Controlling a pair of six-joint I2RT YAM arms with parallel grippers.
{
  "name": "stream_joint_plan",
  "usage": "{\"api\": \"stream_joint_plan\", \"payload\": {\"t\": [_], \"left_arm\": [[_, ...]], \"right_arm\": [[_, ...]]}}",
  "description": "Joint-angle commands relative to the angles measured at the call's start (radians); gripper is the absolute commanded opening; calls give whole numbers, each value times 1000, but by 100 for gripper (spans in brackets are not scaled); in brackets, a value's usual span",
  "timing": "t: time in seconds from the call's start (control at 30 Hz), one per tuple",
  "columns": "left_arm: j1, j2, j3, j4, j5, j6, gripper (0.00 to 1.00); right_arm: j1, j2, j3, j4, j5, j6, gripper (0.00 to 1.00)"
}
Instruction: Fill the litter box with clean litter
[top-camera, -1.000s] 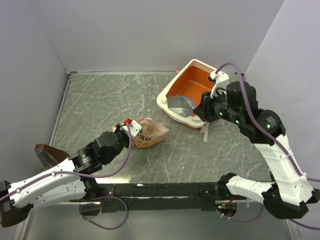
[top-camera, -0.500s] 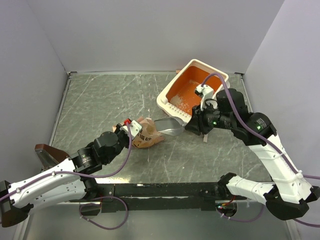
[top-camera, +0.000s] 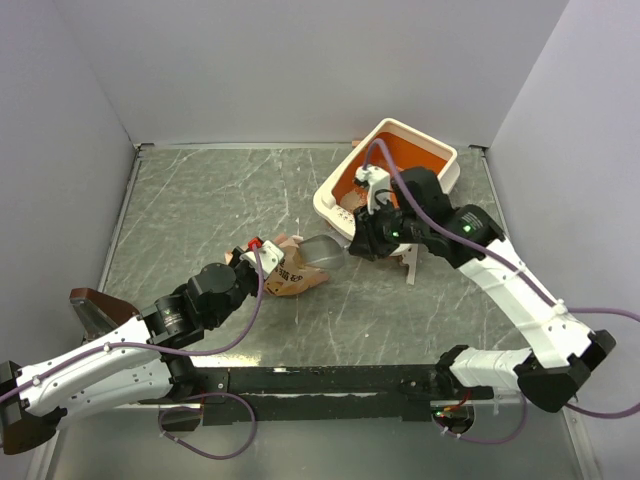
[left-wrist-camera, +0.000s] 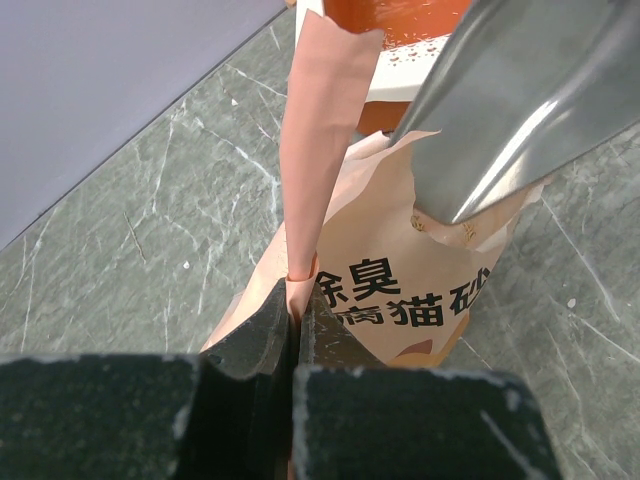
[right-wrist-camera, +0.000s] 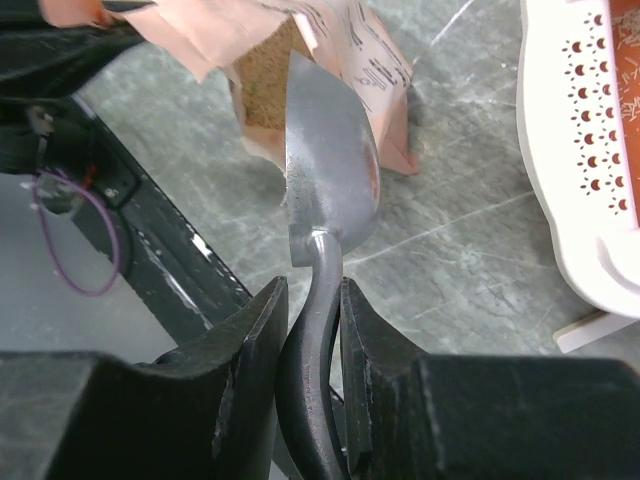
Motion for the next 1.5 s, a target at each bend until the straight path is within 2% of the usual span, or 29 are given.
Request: {"api": "stream_joint_plan", "payload": {"t": [0.0, 0.2, 0.43, 0.6, 0.97, 1.33, 1.47], "left_arm": [[1, -8, -1, 1, -7, -9, 1], [1, -3, 2, 4, 11, -18, 1], [1, -6, 5, 5, 22, -26, 1], [-1, -11, -1, 13, 22, -21, 1], [1, 17, 5, 4, 45, -24, 1], [1, -5, -7, 21, 38, -18, 1], [1, -2, -11, 21, 35, -16, 1]], "right_arm": [[52, 33, 34, 35, 49, -48, 0], [75, 117, 70, 26, 82, -20, 0], [90, 306, 253, -81, 117, 49, 0], [96, 411, 308, -118, 122, 80, 0], [119, 573, 443, -278, 267, 100, 0], [106, 607, 235, -22, 59, 188, 0], [48, 537, 37, 147, -88, 262, 0]]}}
